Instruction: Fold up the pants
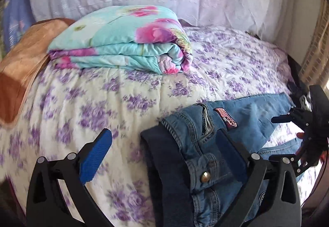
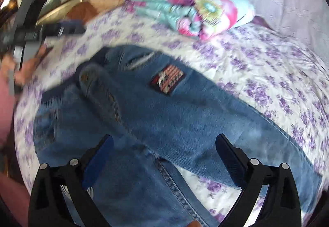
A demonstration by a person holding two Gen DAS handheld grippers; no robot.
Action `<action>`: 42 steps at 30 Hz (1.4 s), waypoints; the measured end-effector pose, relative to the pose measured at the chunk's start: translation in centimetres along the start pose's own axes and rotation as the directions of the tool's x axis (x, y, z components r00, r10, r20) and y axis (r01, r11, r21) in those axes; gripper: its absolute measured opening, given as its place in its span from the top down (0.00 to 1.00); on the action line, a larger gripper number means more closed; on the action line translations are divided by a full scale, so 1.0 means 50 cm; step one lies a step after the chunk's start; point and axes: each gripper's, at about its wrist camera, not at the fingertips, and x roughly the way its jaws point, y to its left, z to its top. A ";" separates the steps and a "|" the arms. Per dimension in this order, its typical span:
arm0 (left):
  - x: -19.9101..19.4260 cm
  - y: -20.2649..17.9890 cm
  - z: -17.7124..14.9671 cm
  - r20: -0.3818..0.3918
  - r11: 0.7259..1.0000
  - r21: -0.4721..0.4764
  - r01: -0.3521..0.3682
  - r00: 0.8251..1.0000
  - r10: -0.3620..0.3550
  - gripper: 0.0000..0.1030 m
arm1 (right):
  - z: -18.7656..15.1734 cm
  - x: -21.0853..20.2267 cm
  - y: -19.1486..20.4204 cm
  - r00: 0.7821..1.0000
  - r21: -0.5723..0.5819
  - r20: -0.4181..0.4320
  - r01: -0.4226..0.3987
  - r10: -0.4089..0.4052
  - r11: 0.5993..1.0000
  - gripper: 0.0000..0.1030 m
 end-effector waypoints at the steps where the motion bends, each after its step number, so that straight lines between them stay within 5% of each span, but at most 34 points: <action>1: 0.013 -0.002 0.012 -0.026 1.000 0.028 0.002 1.000 -0.001 0.04 | 0.000 0.010 -0.004 0.998 -0.036 -0.058 0.037 -0.039 0.999 0.03; 5: 0.063 -0.016 0.044 -0.122 0.988 0.144 0.052 0.992 -0.035 0.04 | 0.029 0.007 -0.031 0.986 -0.073 -0.120 0.109 -0.117 0.991 0.03; 10: 0.119 -0.033 0.056 -0.231 0.954 0.247 0.168 0.967 -0.111 0.04 | 0.077 0.007 -0.083 0.992 -0.019 -0.116 0.047 -0.049 0.999 0.03; 13: 0.146 -0.041 0.061 -0.288 0.918 0.315 0.239 0.946 -0.148 0.04 | 0.101 0.020 -0.105 0.993 -0.104 -0.113 0.008 -0.020 0.995 0.03; 22: 0.240 -0.050 0.085 -0.467 0.829 0.394 0.396 0.863 -0.191 0.09 | 0.160 0.118 -0.171 0.971 -0.217 -0.225 -0.134 0.084 0.967 0.03; 25: 0.270 -0.042 0.092 -0.528 0.820 0.343 0.459 0.816 -0.235 0.21 | 0.177 0.153 -0.195 0.955 -0.179 -0.246 -0.212 0.165 0.961 0.05; 28: 0.300 -0.036 0.090 -0.575 0.808 0.325 0.491 0.781 -0.243 0.24 | 0.192 0.188 -0.225 0.933 -0.122 -0.273 -0.276 0.235 0.953 0.21; 33: 0.323 -0.045 0.087 -0.623 0.777 0.309 0.548 0.734 -0.270 0.28 | 0.189 0.222 -0.223 0.901 -0.135 -0.328 -0.343 0.284 0.930 0.34; 34: 0.327 -0.045 0.089 -0.628 0.773 0.304 0.557 0.727 -0.277 0.30 | 0.189 0.224 -0.221 0.898 -0.137 -0.331 -0.349 0.289 0.927 0.45; 35: 0.331 -0.045 0.091 -0.628 0.771 0.297 0.563 0.724 -0.287 0.35 | 0.190 0.223 -0.217 0.894 -0.143 -0.333 -0.361 0.299 0.922 0.66; 38: 0.329 -0.038 0.096 -0.621 0.762 0.266 0.591 0.709 -0.334 0.49 | 0.188 0.210 -0.207 0.895 -0.151 -0.336 -0.358 0.293 0.921 0.87; 42: 0.299 -0.029 0.100 -0.588 0.758 0.283 0.587 0.731 -0.347 0.61 | 0.172 0.165 -0.181 0.916 -0.180 -0.307 -0.323 0.259 0.929 0.92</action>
